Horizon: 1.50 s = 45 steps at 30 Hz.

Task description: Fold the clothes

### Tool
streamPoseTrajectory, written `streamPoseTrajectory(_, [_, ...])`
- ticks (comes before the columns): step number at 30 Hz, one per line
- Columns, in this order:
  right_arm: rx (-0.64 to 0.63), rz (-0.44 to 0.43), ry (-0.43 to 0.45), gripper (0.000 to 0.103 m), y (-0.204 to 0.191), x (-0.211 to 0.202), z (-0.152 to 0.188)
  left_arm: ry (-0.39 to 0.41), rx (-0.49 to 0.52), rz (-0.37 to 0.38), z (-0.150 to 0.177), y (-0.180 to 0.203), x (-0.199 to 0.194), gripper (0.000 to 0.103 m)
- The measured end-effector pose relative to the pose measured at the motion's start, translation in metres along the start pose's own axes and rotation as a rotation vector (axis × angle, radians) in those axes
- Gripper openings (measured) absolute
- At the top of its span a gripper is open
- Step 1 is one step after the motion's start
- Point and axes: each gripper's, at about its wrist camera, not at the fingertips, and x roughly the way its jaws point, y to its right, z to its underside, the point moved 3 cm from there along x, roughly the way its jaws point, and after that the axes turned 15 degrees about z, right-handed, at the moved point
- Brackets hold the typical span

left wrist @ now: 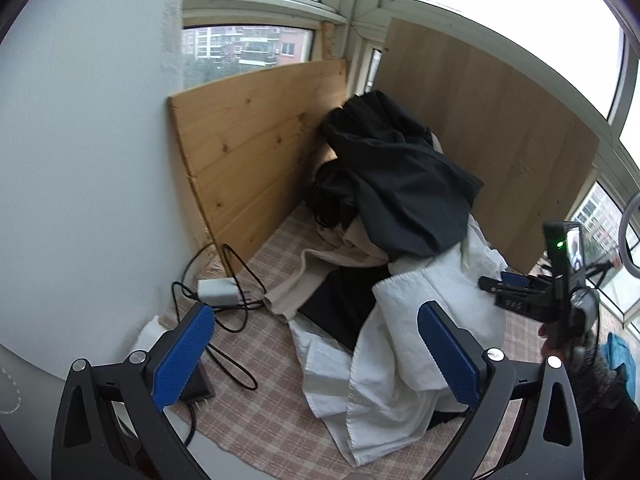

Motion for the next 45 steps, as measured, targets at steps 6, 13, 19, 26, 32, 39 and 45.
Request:
streamPoseTrajectory(6, [0.036, -0.151, 0.083, 0.003, -0.009, -0.031, -0.015, -0.007, 0.031, -0.001, 0.002, 0.007, -0.001, 0.102])
streamPoseTrajectory(13, [0.158, -0.218, 0.600, 0.002, 0.037, -0.223, -0.124, 0.019, -0.013, -0.007, -0.001, -0.008, -0.013, 0.102])
streamPoseTrajectory(19, [0.209, -0.204, 0.932, 0.002, 0.094, -0.403, -0.155, 0.038, 0.000, -0.008, -0.002, -0.010, -0.026, 0.102])
streamPoseTrajectory(26, [0.311, 0.029, 0.786, 0.002, 0.195, -0.426, -0.063, 0.034, 0.028, 0.036, -0.004, -0.001, -0.024, 0.102])
streamPoseTrajectory(32, [0.528, 0.393, 0.253, 0.007, 0.302, -0.296, 0.114, -0.028, 0.102, 0.062, 0.003, 0.020, -0.001, 0.102])
streamPoseTrajectory(39, [0.490, 0.342, -0.065, 0.023, 0.266, -0.185, 0.161, -0.105, 0.154, 0.085, 0.007, 0.042, 0.028, 0.102])
streamPoseTrajectory(45, [0.096, 0.082, 0.060, 0.070, 0.135, -0.079, 0.026, -0.133, 0.192, 0.085, 0.012, 0.055, 0.032, 0.102])
